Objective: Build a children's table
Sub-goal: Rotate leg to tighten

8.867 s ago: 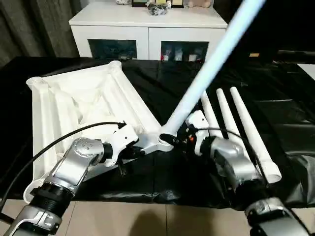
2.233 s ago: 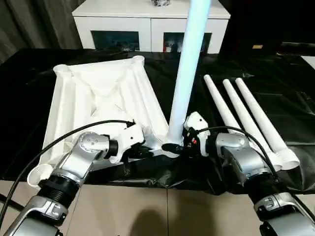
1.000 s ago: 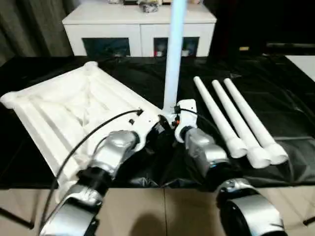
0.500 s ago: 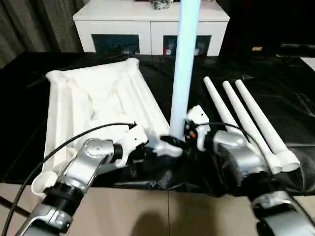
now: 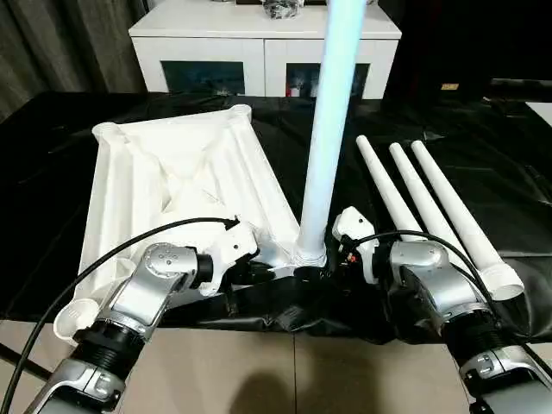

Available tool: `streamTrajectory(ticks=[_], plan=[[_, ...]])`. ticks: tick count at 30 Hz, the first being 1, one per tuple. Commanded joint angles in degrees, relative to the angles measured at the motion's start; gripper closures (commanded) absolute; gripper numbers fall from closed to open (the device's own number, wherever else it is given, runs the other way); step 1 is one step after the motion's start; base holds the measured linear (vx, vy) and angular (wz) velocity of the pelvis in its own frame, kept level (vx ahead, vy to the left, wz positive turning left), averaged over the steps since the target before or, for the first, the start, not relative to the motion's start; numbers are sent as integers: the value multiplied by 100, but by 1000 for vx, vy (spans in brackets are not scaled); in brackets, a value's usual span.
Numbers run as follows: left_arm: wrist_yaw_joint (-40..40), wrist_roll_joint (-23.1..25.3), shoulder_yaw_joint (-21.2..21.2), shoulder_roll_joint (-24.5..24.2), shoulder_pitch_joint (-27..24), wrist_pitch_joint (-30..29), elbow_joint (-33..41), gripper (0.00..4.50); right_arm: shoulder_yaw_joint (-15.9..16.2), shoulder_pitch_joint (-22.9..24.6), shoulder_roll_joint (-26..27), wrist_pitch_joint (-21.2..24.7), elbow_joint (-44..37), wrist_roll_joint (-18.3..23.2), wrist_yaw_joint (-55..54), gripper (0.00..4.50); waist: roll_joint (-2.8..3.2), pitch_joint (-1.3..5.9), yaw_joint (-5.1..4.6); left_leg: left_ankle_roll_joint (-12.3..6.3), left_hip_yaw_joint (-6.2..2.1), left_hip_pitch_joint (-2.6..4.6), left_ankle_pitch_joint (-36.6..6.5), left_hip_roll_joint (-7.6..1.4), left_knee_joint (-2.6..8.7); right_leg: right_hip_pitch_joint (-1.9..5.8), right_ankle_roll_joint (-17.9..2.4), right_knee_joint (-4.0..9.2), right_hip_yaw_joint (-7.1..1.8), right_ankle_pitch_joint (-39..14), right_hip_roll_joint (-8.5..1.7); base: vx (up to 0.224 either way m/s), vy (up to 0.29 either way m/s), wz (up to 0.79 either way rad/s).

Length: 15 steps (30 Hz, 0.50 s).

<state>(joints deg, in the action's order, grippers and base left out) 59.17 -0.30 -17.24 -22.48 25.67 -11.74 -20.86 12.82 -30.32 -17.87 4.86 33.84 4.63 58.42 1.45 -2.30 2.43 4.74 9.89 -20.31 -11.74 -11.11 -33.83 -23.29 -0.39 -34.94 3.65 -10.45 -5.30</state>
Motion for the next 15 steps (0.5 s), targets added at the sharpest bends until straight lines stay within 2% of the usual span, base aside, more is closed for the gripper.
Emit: streamTrajectory(ticks=[1,4,8,14,15], plan=[[66,-55,-38,21,-18,99,-42,450,-78,27,35,55,-54,38,-67,66,-59,308,-1,-390,-8,-22,-1017,-168,405,296,-1359,414,-230,-1155,-252,0,0,0],[93,-58,-40,14,-12,111,-58,450,-208,16,111,100,-115,224,-58,66,-55,311,-2,-394,-10,-24,-1037,-170,407,299,-1371,413,-229,-1139,-255,0,0,0],[115,-57,-42,1,-10,109,-60,450,-231,30,108,95,-157,279,9,66,-47,315,-1,-387,-10,-19,-1021,-172,406,300,-1399,401,-226,-1058,-248,0,0,0],[137,-53,-44,-26,-12,109,-69,450,-202,70,110,71,-135,227,28,112,-52,314,3,-385,-7,-20,-1003,-169,404,302,-1403,404,-228,-1055,-252,0,0,0],[138,-50,-44,-27,-9,112,-75,450,-195,68,113,59,-110,207,11,133,-51,312,3,-385,-7,-23,-1010,-168,405,303,-1404,405,-229,-1067,-253,0,0,0]])
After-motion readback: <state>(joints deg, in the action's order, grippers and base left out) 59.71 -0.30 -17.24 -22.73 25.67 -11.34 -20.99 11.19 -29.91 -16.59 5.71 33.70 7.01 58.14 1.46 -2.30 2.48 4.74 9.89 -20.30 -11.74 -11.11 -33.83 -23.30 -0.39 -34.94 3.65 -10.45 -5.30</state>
